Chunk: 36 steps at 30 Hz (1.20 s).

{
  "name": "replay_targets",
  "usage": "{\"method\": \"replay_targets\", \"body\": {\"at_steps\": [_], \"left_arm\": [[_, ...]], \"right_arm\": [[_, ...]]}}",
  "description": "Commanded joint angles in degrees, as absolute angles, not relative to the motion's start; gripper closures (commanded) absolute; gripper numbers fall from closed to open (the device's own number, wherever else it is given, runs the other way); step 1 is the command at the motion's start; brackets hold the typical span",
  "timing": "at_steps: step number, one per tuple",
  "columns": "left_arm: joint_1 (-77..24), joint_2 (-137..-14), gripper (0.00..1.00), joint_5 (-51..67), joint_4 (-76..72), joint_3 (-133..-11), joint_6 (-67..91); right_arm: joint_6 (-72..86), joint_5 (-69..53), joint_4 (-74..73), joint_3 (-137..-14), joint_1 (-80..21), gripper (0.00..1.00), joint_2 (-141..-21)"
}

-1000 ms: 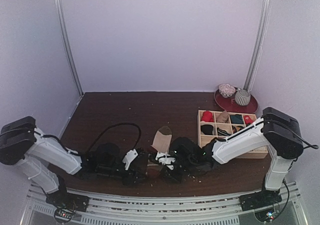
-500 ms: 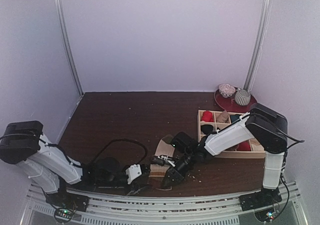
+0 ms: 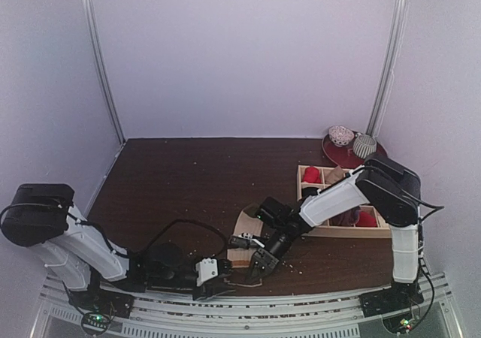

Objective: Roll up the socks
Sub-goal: Roll the sock at the center of the board.

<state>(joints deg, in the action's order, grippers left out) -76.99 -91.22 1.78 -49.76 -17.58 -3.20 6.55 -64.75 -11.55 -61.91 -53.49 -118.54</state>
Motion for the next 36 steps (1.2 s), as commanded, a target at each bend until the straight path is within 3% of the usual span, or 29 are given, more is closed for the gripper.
{"method": "replay_targets", "body": {"at_steps": [1, 16, 18, 22, 28, 36], "left_arm": [[-77.69, -95.0, 0.49, 3.12, -52.9, -20.26, -5.19], [-77.67, -104.78, 0.54, -3.3, -46.93, -24.41, 0.02], [-77.69, -105.46, 0.62, -3.97, -45.67, -24.73, 1.0], [-77.61, -106.24, 1.0, -4.14, -44.93, -23.89, 3.79], [-76.54, -103.58, 1.0, -4.41, -38.38, -23.22, 11.47], [-70.49, -96.96, 1.0, 9.82, -32.56, -20.52, 22.82]], "right_arm": [[5.63, -54.89, -20.62, -59.64, -53.02, 0.9, -122.78], [5.85, -55.59, -19.08, -59.19, -53.0, 0.89, -122.21], [5.78, -56.18, -18.69, -58.97, -53.01, 0.89, -121.49], [4.03, -56.75, -19.81, -59.46, -53.0, 0.89, -119.71], [4.91, -55.93, -15.48, -58.55, -53.03, 0.88, -111.1], [12.35, -36.96, -1.99, -49.75, -53.11, 0.59, -84.96]]}}
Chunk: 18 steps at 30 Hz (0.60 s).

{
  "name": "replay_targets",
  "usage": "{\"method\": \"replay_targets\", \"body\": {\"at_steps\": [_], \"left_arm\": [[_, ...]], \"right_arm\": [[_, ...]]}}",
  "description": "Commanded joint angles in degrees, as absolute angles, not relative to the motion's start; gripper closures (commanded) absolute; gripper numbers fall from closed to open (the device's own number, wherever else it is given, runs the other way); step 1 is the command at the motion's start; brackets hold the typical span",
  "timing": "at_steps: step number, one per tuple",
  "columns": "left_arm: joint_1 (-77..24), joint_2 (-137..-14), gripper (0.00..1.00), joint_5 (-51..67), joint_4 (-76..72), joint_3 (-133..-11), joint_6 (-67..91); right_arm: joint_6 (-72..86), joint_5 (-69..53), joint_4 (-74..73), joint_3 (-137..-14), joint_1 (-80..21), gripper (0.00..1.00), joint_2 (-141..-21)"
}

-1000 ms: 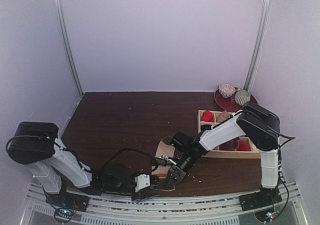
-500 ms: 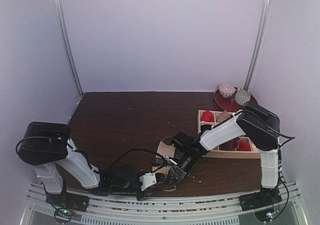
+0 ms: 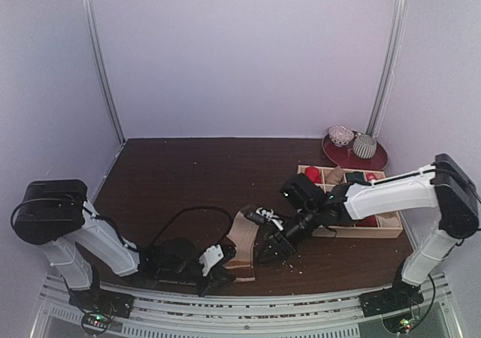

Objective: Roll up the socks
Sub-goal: Roll the sock at the center of the board.

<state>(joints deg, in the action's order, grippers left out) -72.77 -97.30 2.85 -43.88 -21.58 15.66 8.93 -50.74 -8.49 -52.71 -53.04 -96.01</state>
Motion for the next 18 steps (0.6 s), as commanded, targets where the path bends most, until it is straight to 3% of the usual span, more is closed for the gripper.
{"method": "replay_targets", "body": {"at_steps": [1, 2, 3, 10, 18], "left_arm": [[-70.29, -97.11, 1.0, 10.29, -30.88, -21.19, 23.37], [-70.09, -97.38, 1.0, 11.27, -29.6, -22.01, 23.53], [-69.93, -97.79, 1.0, 12.14, -28.52, -22.8, 23.47], [-67.07, -101.44, 1.0, 17.01, -28.66, -24.72, 24.79], [-66.54, -104.48, 1.0, 17.71, -30.62, -24.96, 26.34]], "right_arm": [[12.0, -32.81, -2.36, -49.29, -53.12, 0.49, -82.07], [11.36, -29.12, -2.91, -48.85, -53.13, 0.1, -79.55], [10.37, -24.61, -3.97, -48.62, -53.34, 0.01, -77.09], [2.94, 7.17, -10.07, -49.73, -54.65, 0.0, -67.25], [6.75, 33.28, 7.95, -37.8, -54.35, 0.0, -57.04]]}}
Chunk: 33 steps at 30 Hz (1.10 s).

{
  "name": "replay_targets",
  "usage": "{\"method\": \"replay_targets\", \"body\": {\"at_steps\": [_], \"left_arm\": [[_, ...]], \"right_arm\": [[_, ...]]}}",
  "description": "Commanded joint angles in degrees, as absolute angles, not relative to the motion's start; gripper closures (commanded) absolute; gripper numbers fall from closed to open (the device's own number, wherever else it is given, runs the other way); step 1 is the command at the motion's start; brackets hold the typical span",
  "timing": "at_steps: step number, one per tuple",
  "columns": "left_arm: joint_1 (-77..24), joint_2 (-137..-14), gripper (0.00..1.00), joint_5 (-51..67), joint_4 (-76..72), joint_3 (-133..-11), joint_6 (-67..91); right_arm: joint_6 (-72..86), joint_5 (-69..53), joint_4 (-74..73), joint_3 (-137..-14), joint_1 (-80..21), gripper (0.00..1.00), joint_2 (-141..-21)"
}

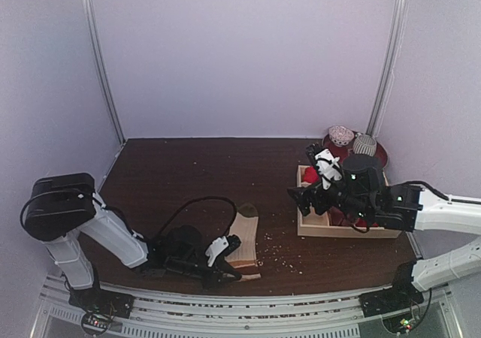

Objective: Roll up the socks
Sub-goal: Roll the sock at the center of the board.

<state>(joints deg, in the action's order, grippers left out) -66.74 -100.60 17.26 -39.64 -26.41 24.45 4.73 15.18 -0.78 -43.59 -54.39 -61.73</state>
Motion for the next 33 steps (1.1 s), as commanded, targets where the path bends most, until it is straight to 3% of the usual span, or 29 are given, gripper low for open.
{"method": "replay_targets", "body": {"at_steps": [1, 6, 9, 13, 22, 33], "left_arm": [[-66.47, -104.5, 1.0, 17.75, -30.82, -24.97, 26.48], [-65.53, -104.07, 1.0, 18.48, -30.13, -25.22, 26.53], [-65.4, -103.72, 1.0, 18.54, -29.24, -25.18, 26.22], [-64.85, -103.63, 1.0, 19.21, -28.16, -25.2, 26.1], [-64.08, -104.54, 1.0, 20.4, -27.63, -25.28, 26.01], [-63.72, -105.57, 1.0, 22.29, -27.67, -25.36, 25.02]], "right_arm": [[6.25, 33.52, 9.59, -36.17, -54.28, 0.0, -55.8], [3.59, 22.74, 7.49, -34.66, -55.5, 0.01, -54.48], [1.34, 13.8, 13.89, -29.27, -59.57, 0.07, -54.83], [-0.78, 3.55, 19.57, -26.73, -65.79, 0.18, -64.24], [-14.28, -0.29, 31.02, -29.35, -77.36, 0.22, -83.74], [-23.12, 1.15, 32.52, -32.64, -78.77, 0.27, -93.28]]}}
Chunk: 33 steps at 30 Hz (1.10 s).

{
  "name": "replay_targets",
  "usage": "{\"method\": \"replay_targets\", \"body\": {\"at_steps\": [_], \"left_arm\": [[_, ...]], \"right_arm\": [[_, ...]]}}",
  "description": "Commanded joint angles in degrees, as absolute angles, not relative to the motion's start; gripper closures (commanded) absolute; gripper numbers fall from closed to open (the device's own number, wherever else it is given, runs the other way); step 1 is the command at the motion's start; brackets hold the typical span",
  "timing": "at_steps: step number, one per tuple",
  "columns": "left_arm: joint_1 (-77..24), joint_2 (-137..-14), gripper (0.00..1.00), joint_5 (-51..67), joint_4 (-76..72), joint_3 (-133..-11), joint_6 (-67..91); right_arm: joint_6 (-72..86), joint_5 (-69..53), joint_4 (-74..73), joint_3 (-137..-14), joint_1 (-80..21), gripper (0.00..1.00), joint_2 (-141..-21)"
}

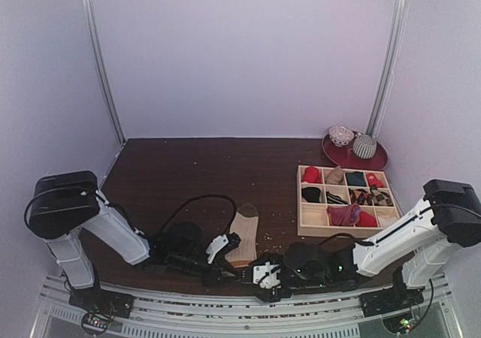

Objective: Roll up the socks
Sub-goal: Roll the sock at the center of the board.

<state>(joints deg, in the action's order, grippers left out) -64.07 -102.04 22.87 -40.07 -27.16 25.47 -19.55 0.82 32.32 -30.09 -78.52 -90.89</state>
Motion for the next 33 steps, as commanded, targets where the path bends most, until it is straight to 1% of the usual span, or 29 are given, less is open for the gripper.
{"method": "replay_targets", "body": {"at_steps": [1, 2, 5, 6, 12, 16, 21, 24, 25, 27, 29, 30, 33], "left_arm": [[-63.7, -105.42, 1.0, 22.47, -27.58, -25.4, 24.89], [-63.64, -105.26, 1.0, 22.49, -27.5, -25.32, 24.75], [-63.63, -104.88, 1.0, 22.5, -26.89, -25.24, 24.38], [-63.63, -104.71, 1.0, 22.48, -26.83, -25.26, 24.29], [-63.63, -103.68, 1.0, 22.85, -26.16, -25.15, 23.46], [-63.63, -102.89, 1.0, 23.29, -25.69, -25.36, 22.56], [-63.63, -103.46, 1.0, 23.58, -25.07, -25.91, 21.65], [-63.63, -103.25, 1.0, 23.1, -25.39, -25.78, 21.85], [-63.63, -102.42, 1.0, 22.05, -25.31, -25.54, 21.91], [-63.63, -99.06, 0.82, 19.58, -25.35, -24.67, 21.44], [-63.63, -92.98, 0.72, 16.08, -25.19, -23.21, 20.06], [-63.63, -89.45, 0.59, 13.32, -25.0, -22.41, 19.12], [-64.15, -76.69, 0.44, 9.74, -25.16, -20.68, 14.2]], "right_arm": [[-23.16, 1.7, 31.77, -33.22, -78.7, 0.28, -94.0], [-23.0, 2.26, 31.62, -33.58, -78.69, 0.3, -94.74], [-22.02, 3.91, 30.85, -34.65, -78.35, 0.42, -96.05], [-21.73, 4.5, 29.74, -35.15, -78.17, 0.45, -96.33], [-19.73, 4.38, 28.65, -34.65, -76.15, 0.49, -96.95], [-17.95, 3.47, 25.33, -36.24, -75.15, 0.58, -99.73], [-16.23, 0.25, 24.36, -37.04, -74.82, 0.72, -100.99], [-13.0, -2.71, 23.02, -37.93, -73.88, 0.88, -100.77], [-11.18, -5.08, 21.83, -38.74, -73.0, 0.91, -100.88], [-6.36, -9.7, 20.57, -39.33, -71.24, 0.93, -100.67], [-0.41, -13.65, 20.74, -39.13, -69.79, 0.93, -100.56], [2.77, -17.02, 20.85, -39.11, -68.63, 0.94, -100.78], [14.51, -27.38, 20.86, -39.42, -63.84, 0.94, -103.27]]}}
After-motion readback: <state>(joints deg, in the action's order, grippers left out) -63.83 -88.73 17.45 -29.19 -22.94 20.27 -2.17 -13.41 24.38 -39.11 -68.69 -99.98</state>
